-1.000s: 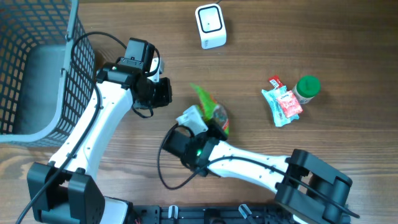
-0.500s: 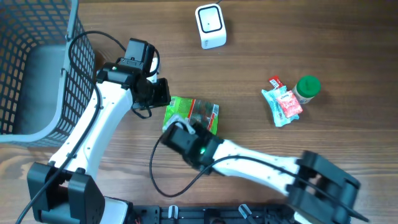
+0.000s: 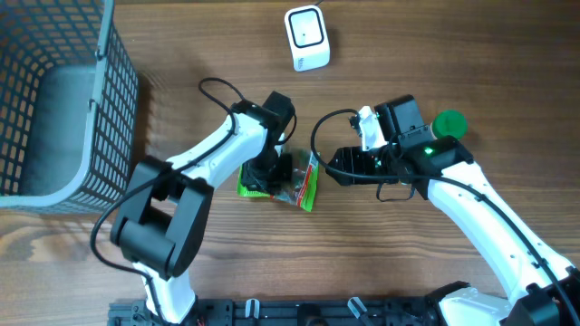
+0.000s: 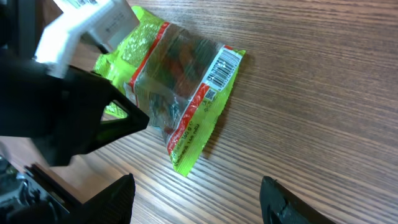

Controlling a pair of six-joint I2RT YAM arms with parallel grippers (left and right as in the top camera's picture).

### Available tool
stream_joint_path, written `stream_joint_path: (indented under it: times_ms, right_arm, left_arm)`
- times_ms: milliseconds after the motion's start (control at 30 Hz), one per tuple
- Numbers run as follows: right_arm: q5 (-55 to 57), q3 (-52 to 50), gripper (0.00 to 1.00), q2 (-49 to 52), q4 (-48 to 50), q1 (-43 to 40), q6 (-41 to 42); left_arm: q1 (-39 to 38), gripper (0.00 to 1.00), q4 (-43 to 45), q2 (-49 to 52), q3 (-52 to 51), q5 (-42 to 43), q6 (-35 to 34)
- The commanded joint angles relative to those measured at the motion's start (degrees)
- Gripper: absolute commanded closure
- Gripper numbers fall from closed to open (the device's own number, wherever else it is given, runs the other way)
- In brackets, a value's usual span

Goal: Scan the item barcode

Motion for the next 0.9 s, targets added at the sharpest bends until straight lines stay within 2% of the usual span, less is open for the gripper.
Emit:
stream_joint_path:
  times_ms: [0, 133, 233, 300, 400, 467, 600, 700, 833, 867]
  right_arm:
    - [0.4, -0.7, 0.35, 0.6, 0.6, 0.1, 5.9]
    - [-0.7, -3.8, 0.31, 2.2, 4.3, 0.1, 11.0]
    - [-5.4, -5.9, 0.32, 4.8, 8.7, 0.7, 11.3]
    - [-5.4, -5.9, 0.32, 6.9, 9.9, 1.5, 10.6]
    - [-1.9, -5.9, 0.32, 8.9, 13.2, 1.5, 10.7]
    - [-1.9, -5.9, 0.32, 10.8, 18.0, 1.5, 10.7]
    - [-0.1, -5.9, 0.31, 14.0, 26.8, 1.5, 10.7]
    - [2.8, -5.9, 0.32, 17.2, 33.9, 1.5, 11.3]
    - [1.6, -5.9, 0.33, 22.1, 34.1, 1.5, 13.9]
    - [-1.3, -5.9, 0.36, 22.8, 33.2, 1.5, 13.9]
  left_arm:
    - [0.1, 0.96, -1.6, 2.1, -0.1, -7.4, -0.4]
    - [0.1, 0.96, -2.4, -2.9, 0.8, -7.6, -0.5]
    - [0.2, 0.96, 1.4, -7.9, 1.4, -9.0, -1.7]
    - [0.1, 0.96, 2.7, -6.7, 0.9, -8.8, -3.3]
    - [0.1, 0.96, -3.4, -4.9, 0.7, -8.9, -5.9]
    - [0.1, 0.96, -3.1, -4.8, -1.2, -8.9, -6.6]
    - [0.2, 0.94, 8.3, -4.7, -8.0, -8.9, -7.5]
    - [0.5, 0.93, 17.4, -4.7, -9.3, -9.8, -7.5]
    - [0.5, 0.96, 26.9, -4.7, -9.3, -12.4, -6.9]
    - [0.5, 0.96, 28.6, -4.7, -9.3, -14.0, -6.9]
